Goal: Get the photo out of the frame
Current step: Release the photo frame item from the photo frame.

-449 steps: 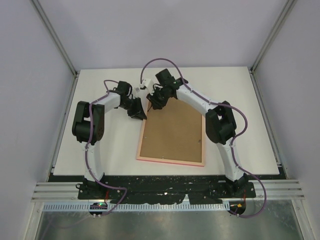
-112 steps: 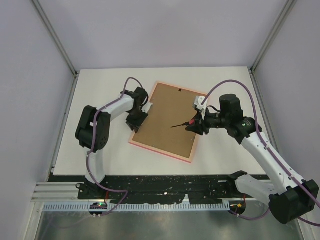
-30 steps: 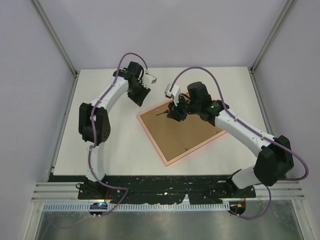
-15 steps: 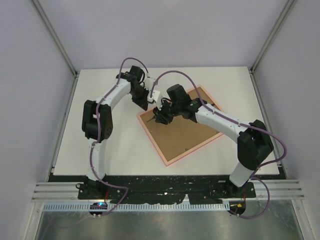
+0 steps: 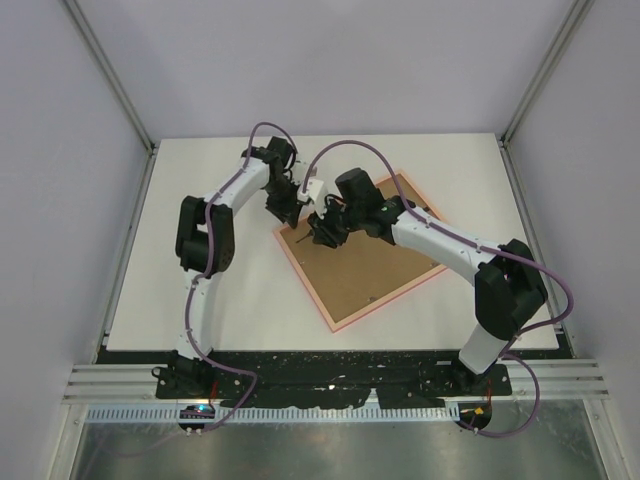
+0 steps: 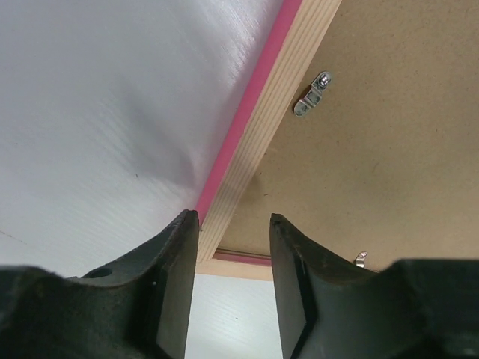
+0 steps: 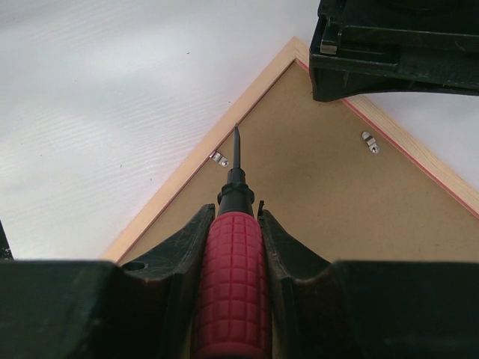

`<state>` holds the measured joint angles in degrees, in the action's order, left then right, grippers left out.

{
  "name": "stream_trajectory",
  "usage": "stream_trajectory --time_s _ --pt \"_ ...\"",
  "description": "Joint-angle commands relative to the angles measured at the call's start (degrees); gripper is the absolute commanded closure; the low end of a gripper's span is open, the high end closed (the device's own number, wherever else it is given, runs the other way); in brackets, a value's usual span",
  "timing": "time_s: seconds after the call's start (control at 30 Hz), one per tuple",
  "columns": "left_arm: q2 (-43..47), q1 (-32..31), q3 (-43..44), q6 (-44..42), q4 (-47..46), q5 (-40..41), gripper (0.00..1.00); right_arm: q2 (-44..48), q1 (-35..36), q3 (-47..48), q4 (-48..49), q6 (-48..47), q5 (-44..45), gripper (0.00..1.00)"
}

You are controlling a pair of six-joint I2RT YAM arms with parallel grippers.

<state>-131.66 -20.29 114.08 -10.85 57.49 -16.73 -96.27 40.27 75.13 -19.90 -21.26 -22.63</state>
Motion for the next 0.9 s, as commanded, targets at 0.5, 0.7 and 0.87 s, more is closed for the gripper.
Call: stream_trajectory --time_s 0.5,0.7,0.87 --pt "-1.2 -0.6 2.2 4.7 1.9 5.3 0.48 2.0 0.4 -0.2 2.3 2.2 -2.8 0.92" --pt "-1.9 -1.7 2.3 4.7 2.9 6.4 0.48 2.0 0.9 0.0 1.5 2.1 -3.0 0.92" --pt "-1.2 -1.9 0.6 5.0 2.6 4.6 0.51 2.1 1.3 0.1 1.1 1.8 -3.1 0.92"
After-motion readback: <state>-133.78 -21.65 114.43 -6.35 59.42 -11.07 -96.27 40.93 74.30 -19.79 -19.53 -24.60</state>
